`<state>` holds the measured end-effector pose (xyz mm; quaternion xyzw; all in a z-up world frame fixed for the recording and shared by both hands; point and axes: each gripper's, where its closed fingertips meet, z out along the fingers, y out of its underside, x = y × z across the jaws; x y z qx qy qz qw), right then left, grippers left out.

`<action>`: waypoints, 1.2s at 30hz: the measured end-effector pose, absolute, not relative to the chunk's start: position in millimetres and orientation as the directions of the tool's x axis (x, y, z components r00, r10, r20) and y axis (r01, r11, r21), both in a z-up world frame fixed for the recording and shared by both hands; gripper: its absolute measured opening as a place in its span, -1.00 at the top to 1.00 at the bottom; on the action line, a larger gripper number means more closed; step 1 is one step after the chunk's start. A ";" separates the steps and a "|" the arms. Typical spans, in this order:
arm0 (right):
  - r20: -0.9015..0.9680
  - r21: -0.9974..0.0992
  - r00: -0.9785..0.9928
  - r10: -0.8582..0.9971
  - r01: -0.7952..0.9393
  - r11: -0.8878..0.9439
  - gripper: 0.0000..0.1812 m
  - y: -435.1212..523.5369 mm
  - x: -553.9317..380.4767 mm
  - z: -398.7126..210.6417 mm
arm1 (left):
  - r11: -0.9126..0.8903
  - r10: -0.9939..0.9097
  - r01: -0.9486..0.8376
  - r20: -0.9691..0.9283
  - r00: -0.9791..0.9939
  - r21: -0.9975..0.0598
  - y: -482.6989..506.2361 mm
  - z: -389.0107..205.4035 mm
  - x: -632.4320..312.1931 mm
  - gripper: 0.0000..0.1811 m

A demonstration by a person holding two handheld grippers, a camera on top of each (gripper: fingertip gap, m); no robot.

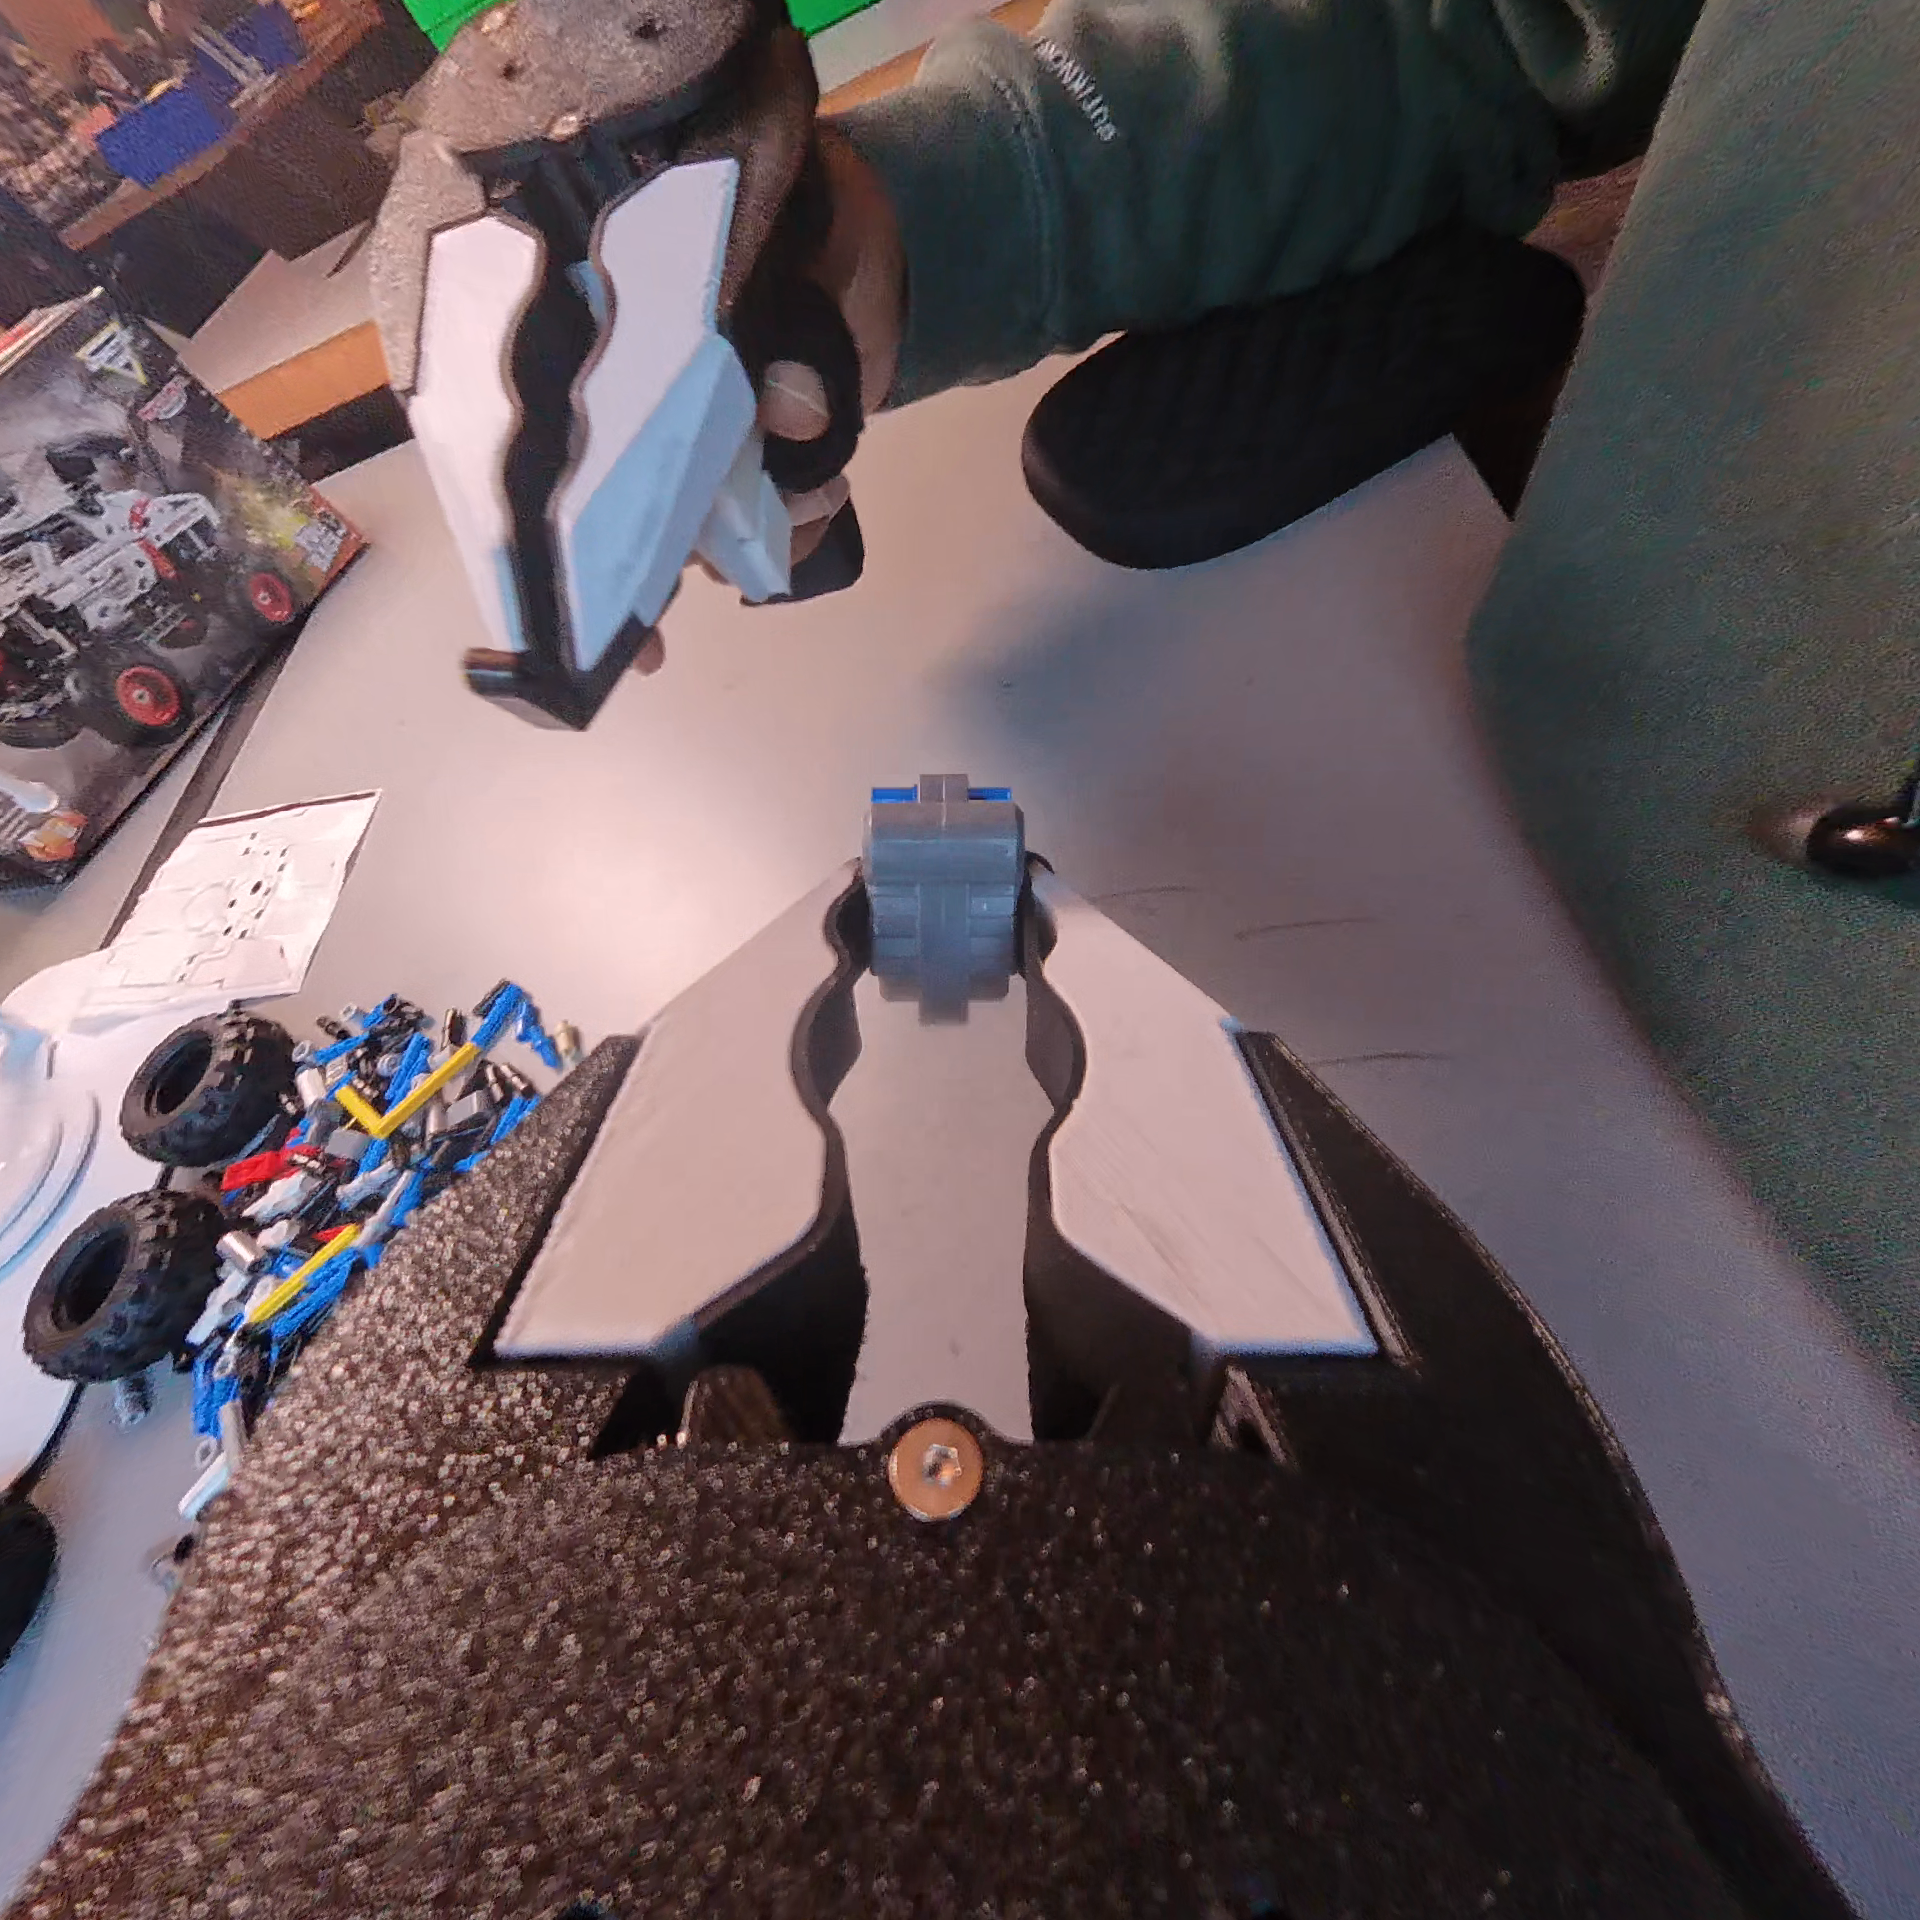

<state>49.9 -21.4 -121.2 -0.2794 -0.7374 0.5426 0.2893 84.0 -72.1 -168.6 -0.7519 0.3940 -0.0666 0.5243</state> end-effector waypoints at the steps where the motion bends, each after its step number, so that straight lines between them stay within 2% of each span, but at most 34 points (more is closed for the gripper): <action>1: 0.139 -0.946 -0.675 0.725 0.125 0.298 0.92 -18.8 50.2 -129.9 | -0.147 -0.649 -0.524 -0.318 0.691 -0.839 -70.7 -170.9 80.0 0.71; 4: 0.176 -0.912 -0.674 0.717 0.162 0.376 0.93 -14.1 51.8 -147.0 | -0.267 -0.644 -0.492 -0.227 0.731 -0.828 -69.0 -189.6 73.5 0.71; 7: 0.146 -0.913 -0.698 0.701 0.178 0.367 0.92 -17.8 55.1 -153.4 | -0.451 -0.654 -0.371 0.019 0.756 -0.812 -73.0 -210.2 80.0 0.72; 10: 0.133 -0.916 -0.713 0.689 0.177 0.360 0.92 -22.4 56.6 -156.3 | -0.548 -0.625 -0.243 0.199 0.755 -0.800 -72.1 -212.8 86.6 0.71; 12: 0.147 -0.914 -0.722 0.676 0.162 0.372 0.92 -26.5 57.8 -157.6 | -0.574 -0.591 -0.178 0.254 0.766 -0.799 -68.0 -208.6 82.4 0.70; 15: 0.215 -0.897 -0.719 0.661 0.122 0.425 0.93 -31.8 57.1 -159.9 | -0.564 -0.546 0.029 0.398 0.737 -0.826 -61.6 -181.6 73.6 0.61; 18: 0.372 -0.848 -0.685 0.626 0.024 0.530 0.92 -39.0 53.8 -159.7 | -0.545 -0.508 0.222 0.529 0.679 -0.808 -57.8 -158.7 63.6 0.61; 21: 0.520 -0.768 -0.637 0.569 -0.058 0.638 0.92 -51.3 50.1 -158.4 | -0.555 -0.484 0.274 0.573 0.662 -0.785 -55.7 -156.4 62.0 0.64; 23: 0.602 -0.706 -0.595 0.532 -0.085 0.703 0.92 -55.0 46.4 -158.4 | -0.555 -0.479 0.266 0.564 0.673 -0.788 -55.6 -155.9 61.8 0.77; 26: 0.694 -0.647 -0.508 0.511 -0.127 0.752 0.92 -54.3 40.3 -150.3 | -0.523 -0.470 0.217 0.491 0.734 -0.824 -55.7 -149.6 54.8 0.79; 27: 0.707 -0.650 -0.474 0.525 -0.142 0.747 0.92 -53.3 38.2 -143.9 | -0.501 -0.463 0.194 0.451 0.764 -0.843 -55.7 -145.0 49.6 0.81; 28: 0.695 -0.675 -0.458 0.553 -0.154 0.721 0.87 -53.0 37.6 -136.3 | -0.470 -0.438 0.162 0.389 0.810 -0.868 -55.2 -140.3 39.0 0.91; 30: 0.632 -0.741 -0.466 0.619 -0.130 0.658 0.73 -47.3 36.8 -126.7 | -0.403 -0.366 0.113 0.273 0.890 -0.908 -58.4 -124.3 11.0 0.93; 32: 0.567 -0.793 -0.485 0.666 -0.104 0.600 0.66 -40.5 37.1 -123.8 | -0.320 -0.225 0.054 0.131 0.965 -0.946 -68.3 -99.1 -30.4 0.93; 34: 0.477 -0.844 -0.539 0.694 -0.060 0.534 0.64 -40.0 39.3 -128.3 | -0.272 0.012 -0.066 -0.072 0.997 -0.960 -90.3 -71.5 -86.0 0.93; 36: 0.377 -0.866 -0.629 0.680 0.022 0.500 0.59 -46.9 43.3 -144.7 | -0.308 0.289 -0.178 -0.270 0.918 -0.934 -129.4 -46.4 -146.1 0.93</action>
